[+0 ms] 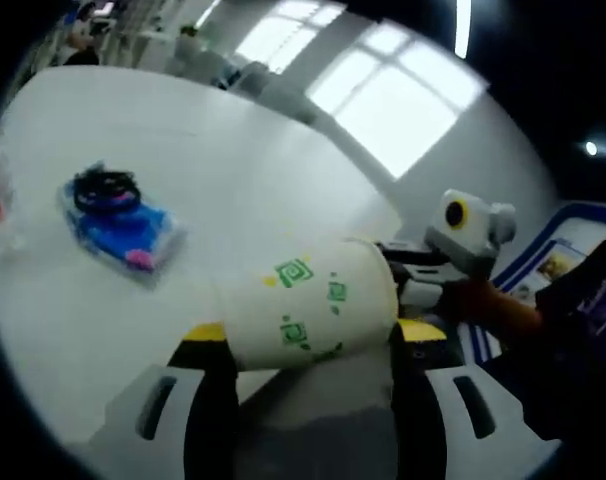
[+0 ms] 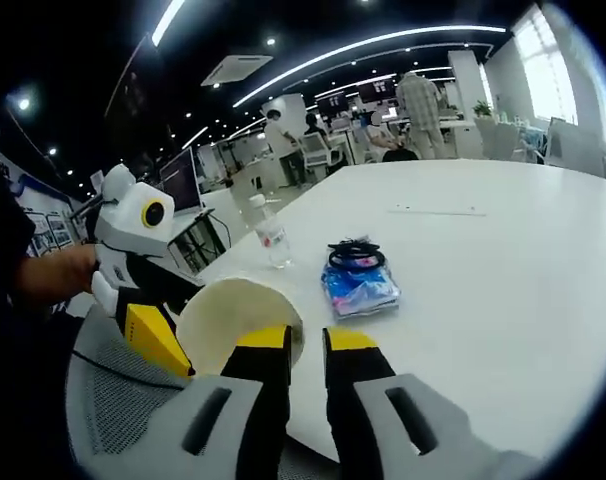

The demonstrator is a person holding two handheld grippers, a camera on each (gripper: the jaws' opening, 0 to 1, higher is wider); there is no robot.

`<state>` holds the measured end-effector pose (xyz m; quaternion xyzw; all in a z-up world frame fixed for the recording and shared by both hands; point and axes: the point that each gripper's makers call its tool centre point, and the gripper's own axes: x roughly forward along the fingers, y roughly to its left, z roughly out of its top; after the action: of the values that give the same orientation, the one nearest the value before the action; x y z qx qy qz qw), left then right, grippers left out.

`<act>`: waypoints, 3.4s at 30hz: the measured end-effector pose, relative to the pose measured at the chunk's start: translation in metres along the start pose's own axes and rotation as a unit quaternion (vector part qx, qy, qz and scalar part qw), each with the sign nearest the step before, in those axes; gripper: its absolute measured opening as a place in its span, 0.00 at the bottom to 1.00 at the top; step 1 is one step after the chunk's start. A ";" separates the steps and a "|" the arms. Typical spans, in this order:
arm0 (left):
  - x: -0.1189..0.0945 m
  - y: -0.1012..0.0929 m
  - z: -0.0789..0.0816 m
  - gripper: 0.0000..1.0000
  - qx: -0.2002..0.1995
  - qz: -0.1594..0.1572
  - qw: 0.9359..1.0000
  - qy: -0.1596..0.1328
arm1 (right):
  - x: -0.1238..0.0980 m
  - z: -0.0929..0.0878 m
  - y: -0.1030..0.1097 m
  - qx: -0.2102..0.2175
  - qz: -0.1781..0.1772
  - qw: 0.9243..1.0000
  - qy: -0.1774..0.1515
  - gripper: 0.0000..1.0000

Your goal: Arrange the tabletop items into an orderly group along one side of the table until the central work area is clear of visible clutter.

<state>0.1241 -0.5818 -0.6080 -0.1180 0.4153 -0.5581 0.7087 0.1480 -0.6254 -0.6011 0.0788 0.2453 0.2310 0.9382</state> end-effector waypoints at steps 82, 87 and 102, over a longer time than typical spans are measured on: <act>-0.009 0.067 0.011 0.00 0.235 0.210 0.949 -0.002 | 0.015 -0.031 0.035 -0.072 -0.002 0.993 0.095 0.02; -0.008 0.070 0.006 0.00 0.212 0.207 0.955 0.002 | 0.013 -0.022 0.033 -0.118 -0.007 0.990 0.079 0.02; -0.022 0.099 0.002 0.00 0.181 0.227 0.957 0.016 | 0.005 -0.009 0.033 -0.121 -0.014 0.992 0.041 0.31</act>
<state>0.1938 -0.5285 -0.6589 0.1186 0.3344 -0.4500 0.8195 0.1340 -0.5934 -0.6019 -0.0485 0.2552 0.2488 0.9331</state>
